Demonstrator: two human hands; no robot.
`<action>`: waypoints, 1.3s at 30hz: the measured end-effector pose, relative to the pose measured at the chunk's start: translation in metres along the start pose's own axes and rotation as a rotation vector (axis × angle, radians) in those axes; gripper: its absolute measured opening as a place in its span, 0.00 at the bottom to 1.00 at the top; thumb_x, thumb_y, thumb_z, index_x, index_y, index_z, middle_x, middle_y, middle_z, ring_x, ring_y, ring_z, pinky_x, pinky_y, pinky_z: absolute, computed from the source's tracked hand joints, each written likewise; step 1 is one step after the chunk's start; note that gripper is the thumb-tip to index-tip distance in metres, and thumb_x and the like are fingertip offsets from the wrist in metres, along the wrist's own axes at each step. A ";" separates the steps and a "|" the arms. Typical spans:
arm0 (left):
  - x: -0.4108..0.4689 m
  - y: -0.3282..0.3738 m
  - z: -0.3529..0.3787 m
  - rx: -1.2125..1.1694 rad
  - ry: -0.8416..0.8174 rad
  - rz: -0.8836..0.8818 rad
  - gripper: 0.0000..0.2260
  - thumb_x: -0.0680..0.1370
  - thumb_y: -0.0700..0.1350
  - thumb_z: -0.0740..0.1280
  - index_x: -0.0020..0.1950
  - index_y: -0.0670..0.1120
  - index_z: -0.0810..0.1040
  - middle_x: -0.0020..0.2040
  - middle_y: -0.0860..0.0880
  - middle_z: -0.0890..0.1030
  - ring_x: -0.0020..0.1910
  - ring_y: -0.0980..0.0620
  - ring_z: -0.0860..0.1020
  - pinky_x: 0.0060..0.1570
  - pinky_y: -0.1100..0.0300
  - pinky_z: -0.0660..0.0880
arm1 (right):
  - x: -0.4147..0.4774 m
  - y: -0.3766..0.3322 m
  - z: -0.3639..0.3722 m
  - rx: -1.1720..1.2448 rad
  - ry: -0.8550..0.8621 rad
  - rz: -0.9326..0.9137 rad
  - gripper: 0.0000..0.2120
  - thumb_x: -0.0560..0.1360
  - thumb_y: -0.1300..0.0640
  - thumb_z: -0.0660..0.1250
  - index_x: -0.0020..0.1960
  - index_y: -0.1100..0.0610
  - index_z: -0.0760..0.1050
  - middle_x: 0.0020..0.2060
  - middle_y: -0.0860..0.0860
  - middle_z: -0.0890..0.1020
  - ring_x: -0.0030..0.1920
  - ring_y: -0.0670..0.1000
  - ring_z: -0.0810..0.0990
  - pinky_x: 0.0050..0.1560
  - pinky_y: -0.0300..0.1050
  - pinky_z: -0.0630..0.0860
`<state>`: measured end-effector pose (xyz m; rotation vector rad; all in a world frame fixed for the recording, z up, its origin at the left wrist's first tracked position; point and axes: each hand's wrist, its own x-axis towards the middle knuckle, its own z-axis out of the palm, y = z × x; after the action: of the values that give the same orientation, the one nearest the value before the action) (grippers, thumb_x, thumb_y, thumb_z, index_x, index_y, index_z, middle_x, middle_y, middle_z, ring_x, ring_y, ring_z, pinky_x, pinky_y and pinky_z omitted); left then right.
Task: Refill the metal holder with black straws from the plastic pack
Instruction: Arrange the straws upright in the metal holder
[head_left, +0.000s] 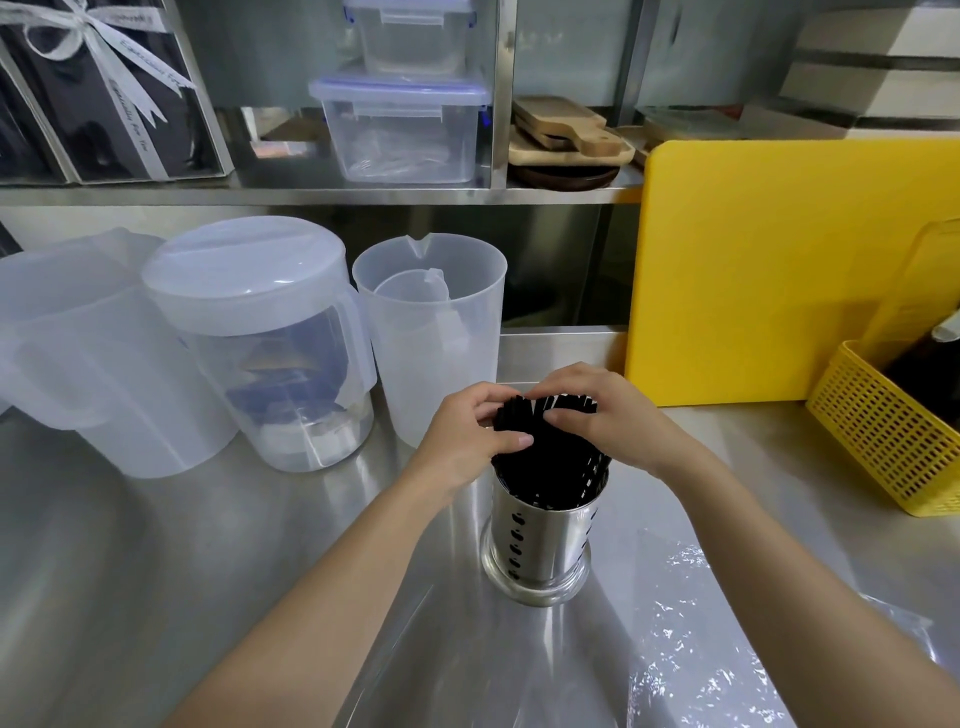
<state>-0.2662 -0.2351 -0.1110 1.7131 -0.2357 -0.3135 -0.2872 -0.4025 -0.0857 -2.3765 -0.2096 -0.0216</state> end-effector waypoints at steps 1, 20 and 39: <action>-0.001 -0.001 -0.001 -0.005 0.001 -0.001 0.17 0.68 0.31 0.72 0.51 0.49 0.77 0.49 0.49 0.81 0.51 0.51 0.80 0.46 0.66 0.75 | 0.000 0.000 0.000 -0.009 -0.006 -0.002 0.14 0.75 0.59 0.64 0.59 0.50 0.77 0.57 0.51 0.78 0.58 0.53 0.74 0.60 0.50 0.74; -0.010 -0.009 -0.004 -0.090 0.159 -0.050 0.10 0.80 0.41 0.58 0.54 0.46 0.78 0.50 0.47 0.83 0.52 0.54 0.80 0.57 0.61 0.72 | -0.003 -0.003 0.003 -0.312 0.098 -0.082 0.13 0.77 0.57 0.61 0.61 0.50 0.75 0.62 0.50 0.75 0.65 0.52 0.66 0.64 0.51 0.56; -0.003 -0.010 -0.004 -0.026 0.105 -0.005 0.11 0.75 0.34 0.65 0.45 0.51 0.77 0.42 0.51 0.82 0.46 0.54 0.80 0.46 0.68 0.71 | 0.027 -0.012 0.019 -0.515 0.027 -0.149 0.09 0.77 0.55 0.62 0.54 0.52 0.80 0.57 0.48 0.77 0.62 0.50 0.66 0.57 0.47 0.54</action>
<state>-0.2681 -0.2283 -0.1203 1.6996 -0.1497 -0.2291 -0.2630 -0.3775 -0.0894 -2.8639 -0.4081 -0.1998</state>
